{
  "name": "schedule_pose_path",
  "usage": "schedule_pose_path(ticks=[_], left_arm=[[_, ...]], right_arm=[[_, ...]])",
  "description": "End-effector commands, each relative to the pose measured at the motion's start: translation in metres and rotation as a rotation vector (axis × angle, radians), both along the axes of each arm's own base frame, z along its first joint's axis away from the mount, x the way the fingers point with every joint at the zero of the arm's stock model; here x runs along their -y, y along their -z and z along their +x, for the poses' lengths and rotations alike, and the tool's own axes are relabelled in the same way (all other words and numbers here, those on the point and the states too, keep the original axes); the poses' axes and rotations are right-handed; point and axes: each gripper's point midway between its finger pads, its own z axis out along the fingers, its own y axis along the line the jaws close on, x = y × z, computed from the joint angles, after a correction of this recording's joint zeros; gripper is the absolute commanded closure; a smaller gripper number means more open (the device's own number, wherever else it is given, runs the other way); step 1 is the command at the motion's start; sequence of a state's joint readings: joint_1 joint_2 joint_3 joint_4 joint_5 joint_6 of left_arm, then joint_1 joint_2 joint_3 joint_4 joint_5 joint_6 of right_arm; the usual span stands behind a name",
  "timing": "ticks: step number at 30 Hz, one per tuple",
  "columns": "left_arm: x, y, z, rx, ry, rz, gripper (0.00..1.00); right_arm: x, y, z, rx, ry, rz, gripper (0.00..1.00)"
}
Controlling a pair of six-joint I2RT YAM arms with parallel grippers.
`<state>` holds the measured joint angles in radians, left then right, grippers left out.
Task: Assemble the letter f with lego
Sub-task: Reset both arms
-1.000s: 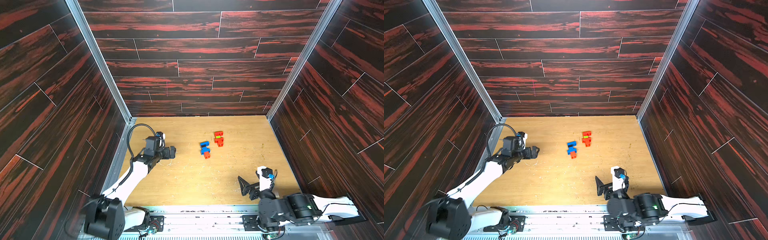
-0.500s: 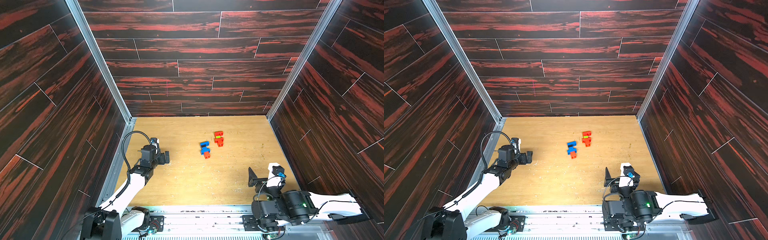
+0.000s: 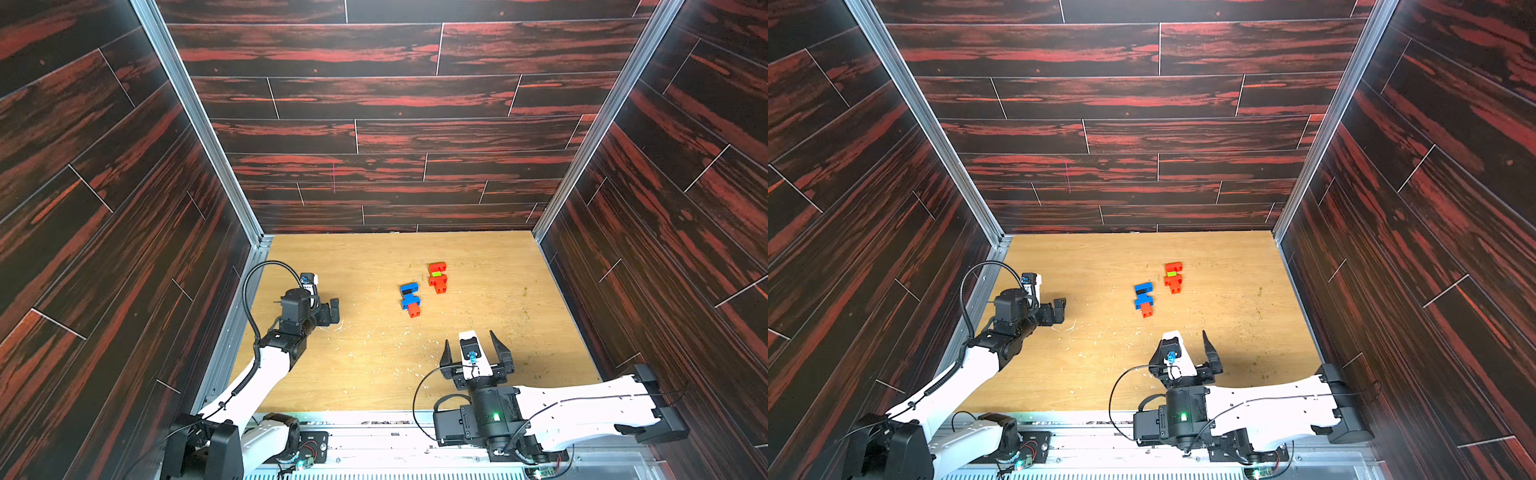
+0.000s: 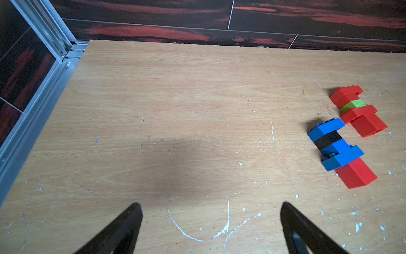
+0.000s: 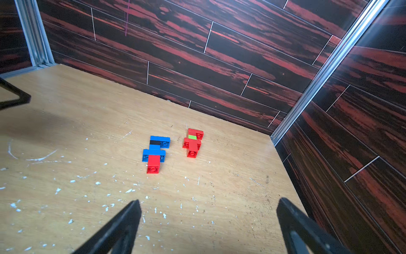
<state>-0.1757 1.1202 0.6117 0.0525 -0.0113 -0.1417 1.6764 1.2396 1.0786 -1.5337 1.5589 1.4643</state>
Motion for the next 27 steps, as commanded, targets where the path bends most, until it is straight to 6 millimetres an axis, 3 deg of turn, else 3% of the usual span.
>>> schedule_pose_path(ticks=[1, 4, 12, 18, 22, 27], left_arm=[[-0.001, -0.008, -0.002, 0.029, 0.012, 0.003, 0.00], [-0.001, -0.008, -0.002, 0.031, 0.015, 0.001, 0.00], [0.002, -0.007, -0.002, 0.021, 0.029, -0.008, 0.00], [0.007, -0.006, 0.001, 0.008, 0.050, -0.030, 0.00], [0.011, -0.004, 0.001, -0.003, 0.064, -0.046, 0.00], [0.014, -0.009, -0.003, 0.001, 0.081, -0.057, 0.00]], right_arm=[[0.012, -0.019, -0.004, 0.011, -0.047, 0.036, 0.02], [0.014, -0.020, -0.013, -0.016, -0.108, 0.049, 0.02], [-0.015, -0.026, -0.043, -0.037, -0.249, 0.044, 0.02], [-0.029, -0.032, -0.076, -0.113, -0.413, 0.047, 0.02], [-0.066, -0.029, -0.112, -0.216, -0.587, -0.007, 0.02], [-0.111, -0.048, -0.148, -0.233, -0.769, -0.021, 0.02]])
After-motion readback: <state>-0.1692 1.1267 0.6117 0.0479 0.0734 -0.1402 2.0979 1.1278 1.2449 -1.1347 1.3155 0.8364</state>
